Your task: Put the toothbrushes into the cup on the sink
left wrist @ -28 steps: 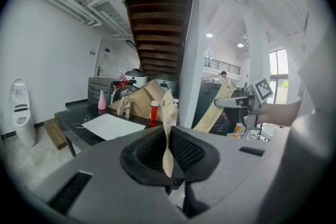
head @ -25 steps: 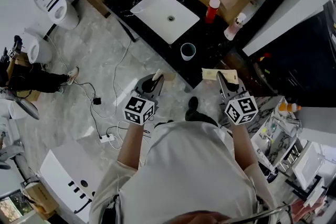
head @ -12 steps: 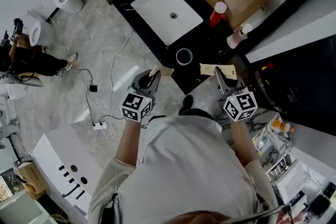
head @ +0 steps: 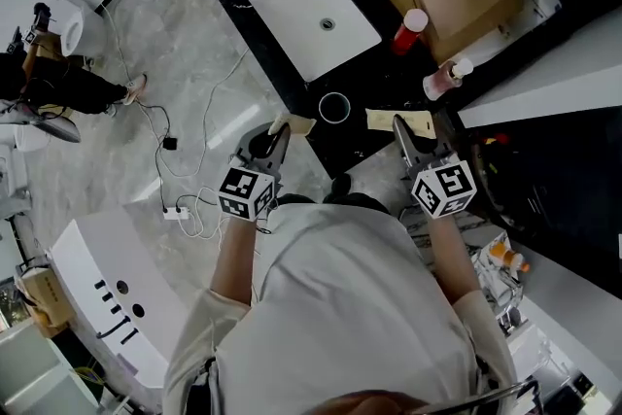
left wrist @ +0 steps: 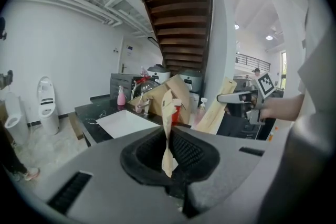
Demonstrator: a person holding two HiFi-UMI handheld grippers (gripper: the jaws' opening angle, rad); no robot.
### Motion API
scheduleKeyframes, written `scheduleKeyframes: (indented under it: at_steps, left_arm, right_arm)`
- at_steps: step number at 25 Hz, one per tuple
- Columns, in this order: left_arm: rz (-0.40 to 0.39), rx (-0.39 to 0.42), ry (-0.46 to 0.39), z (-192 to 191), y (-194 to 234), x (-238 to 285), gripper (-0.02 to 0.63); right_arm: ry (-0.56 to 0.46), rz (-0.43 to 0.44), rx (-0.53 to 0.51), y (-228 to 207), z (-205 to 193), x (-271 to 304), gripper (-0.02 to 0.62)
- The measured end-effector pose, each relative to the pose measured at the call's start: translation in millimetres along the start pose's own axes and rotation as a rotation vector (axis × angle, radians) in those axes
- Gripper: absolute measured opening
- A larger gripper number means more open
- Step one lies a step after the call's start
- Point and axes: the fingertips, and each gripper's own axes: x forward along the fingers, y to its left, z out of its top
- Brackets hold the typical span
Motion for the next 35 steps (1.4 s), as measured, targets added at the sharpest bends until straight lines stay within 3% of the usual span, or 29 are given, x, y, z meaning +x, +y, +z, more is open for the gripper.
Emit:
scheduleKeyframes:
  at_steps: [11, 20, 35]
  left_arm:
    - [0.019, 0.01, 0.006, 12, 19, 3, 0.023]
    - [-0.043, 0.029, 0.012, 25, 37, 14, 0.023]
    - [-0.026, -0.022, 0.049, 4, 65, 8, 0.023]
  right_arm:
    - [-0.005, 0.034, -0.001, 1, 10, 28, 0.06]
    - [0.011, -0.01, 0.026, 5, 8, 48, 0.06]
    - [0.172, 0.047, 0.007, 20, -50, 104, 0.06]
